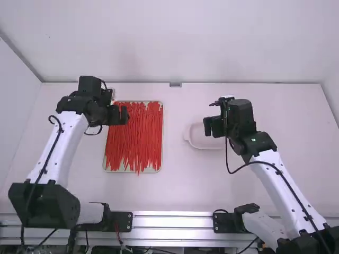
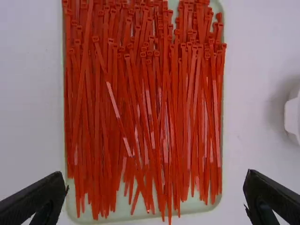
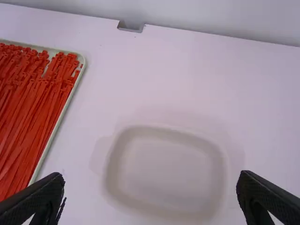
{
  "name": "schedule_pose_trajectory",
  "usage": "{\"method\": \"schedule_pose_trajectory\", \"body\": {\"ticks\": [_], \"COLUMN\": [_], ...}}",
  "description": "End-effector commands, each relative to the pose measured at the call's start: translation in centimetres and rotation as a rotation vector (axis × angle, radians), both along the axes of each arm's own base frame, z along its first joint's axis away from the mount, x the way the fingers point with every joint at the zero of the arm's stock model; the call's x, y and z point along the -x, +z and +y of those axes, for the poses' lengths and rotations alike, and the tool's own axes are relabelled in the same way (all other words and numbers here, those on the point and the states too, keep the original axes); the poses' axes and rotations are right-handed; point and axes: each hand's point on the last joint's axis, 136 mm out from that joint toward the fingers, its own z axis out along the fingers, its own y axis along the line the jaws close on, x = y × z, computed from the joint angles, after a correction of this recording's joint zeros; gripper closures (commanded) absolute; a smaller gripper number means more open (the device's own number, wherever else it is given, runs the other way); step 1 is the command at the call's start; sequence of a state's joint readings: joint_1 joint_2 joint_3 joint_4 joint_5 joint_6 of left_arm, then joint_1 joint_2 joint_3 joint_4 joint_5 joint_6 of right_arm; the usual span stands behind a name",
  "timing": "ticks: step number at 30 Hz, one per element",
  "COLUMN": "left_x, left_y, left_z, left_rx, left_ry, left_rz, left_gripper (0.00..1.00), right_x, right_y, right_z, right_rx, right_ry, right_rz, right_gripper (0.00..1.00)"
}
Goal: Fasten the cable tie
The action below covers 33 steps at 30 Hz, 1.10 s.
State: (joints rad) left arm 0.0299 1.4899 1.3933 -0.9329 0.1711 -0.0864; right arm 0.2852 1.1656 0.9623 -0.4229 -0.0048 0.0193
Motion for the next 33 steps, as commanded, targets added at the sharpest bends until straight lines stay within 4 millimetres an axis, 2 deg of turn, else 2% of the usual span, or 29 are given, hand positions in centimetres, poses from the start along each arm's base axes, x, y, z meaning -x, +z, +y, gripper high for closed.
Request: {"method": "schedule_pose_trajectory", "body": {"ticks": [1,5,10,18,25,33], "left_x": [-1.7,-3.3,-6.8,-10.8,-11.3,-10.9], "left_y": [-0.6,-1.7,-3.9,-5.3,-6.3,-8.4], "left_z": [0.2,0.4,0.0,-1.0,-1.0,-1.0], "left_rx": [-0.009,-0.012,-0.009,-0.015,-0.012,-0.009], "left_ry": [-0.005,-0.024,-0.035,-0.065,-0.057,-0.051], "left_rz": [0.045,0.11,0.171,0.134,0.15,0.21], "left_gripper": [0.01,0.01,0.0,0.01,0.0,0.0], "right_x": [-0.7,-0.7,-0.6,-0.6,-0.5,-0.5], "right_y": [1.5,1.5,1.5,1.4,1.4,1.2], "right_z": [-0.3,-0.5,-0.4,-0.4,-0.3,-0.4], "right_rx": [-0.005,-0.01,-0.009,-0.003,-0.002,0.0], "right_ry": [-0.015,-0.023,-0.02,-0.016,-0.013,-0.015], "right_rz": [-0.033,-0.029,-0.028,-0.027,-0.025,-0.018], "right_gripper": [0.02,0.02,0.02,0.02,0.02,0.02]}}
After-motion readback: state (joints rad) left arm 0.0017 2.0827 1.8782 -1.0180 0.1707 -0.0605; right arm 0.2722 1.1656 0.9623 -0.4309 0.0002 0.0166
